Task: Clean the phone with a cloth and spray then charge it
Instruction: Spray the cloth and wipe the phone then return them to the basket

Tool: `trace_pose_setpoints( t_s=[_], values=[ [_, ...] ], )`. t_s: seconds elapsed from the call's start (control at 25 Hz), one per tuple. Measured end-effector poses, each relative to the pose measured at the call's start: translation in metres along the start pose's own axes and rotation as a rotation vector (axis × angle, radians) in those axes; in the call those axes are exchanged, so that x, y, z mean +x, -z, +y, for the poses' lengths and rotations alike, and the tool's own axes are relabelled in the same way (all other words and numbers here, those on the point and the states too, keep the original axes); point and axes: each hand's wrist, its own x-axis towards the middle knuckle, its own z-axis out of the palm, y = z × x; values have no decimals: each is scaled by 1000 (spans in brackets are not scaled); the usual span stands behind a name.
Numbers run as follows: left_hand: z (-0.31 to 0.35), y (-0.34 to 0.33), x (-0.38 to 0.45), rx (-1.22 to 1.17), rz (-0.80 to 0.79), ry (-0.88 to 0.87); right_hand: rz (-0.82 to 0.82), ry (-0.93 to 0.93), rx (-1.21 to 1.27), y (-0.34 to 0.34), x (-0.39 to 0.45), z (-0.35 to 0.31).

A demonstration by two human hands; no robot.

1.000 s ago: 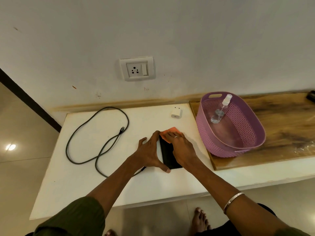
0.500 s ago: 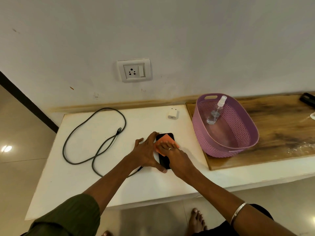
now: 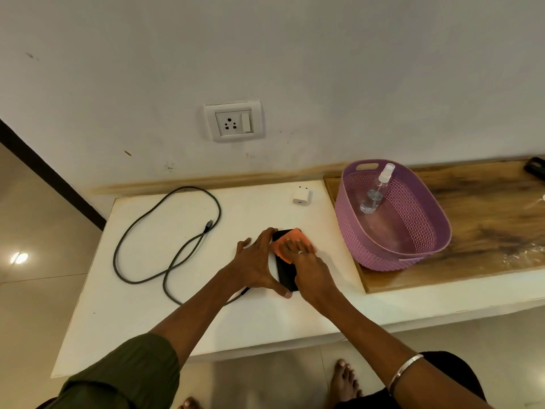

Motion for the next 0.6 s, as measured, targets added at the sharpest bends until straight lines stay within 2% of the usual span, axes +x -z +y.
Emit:
trace_pose_setpoints(
  t_s=[0.08,0.24,0.28,0.44,0.52,0.6],
  values=[
    [1,1,-1,-15,-10,4,-97,154,-83,-7,-7,-6],
    [2,1,-3,-3,-7,0,-29,263,-3,10,-5,11],
    [2,2,-4,-2,-4,-2,-13,240,-12,15,-4,18],
    [3,3,-6,-23,12,6,38,-174,37,15,3,20],
    [4,4,-6,-23,7,1,-22,-176,7,11,0,7],
    [4,4,-4,-22,-3,1,-41,-72,34,7,-8,-1]
  ],
)
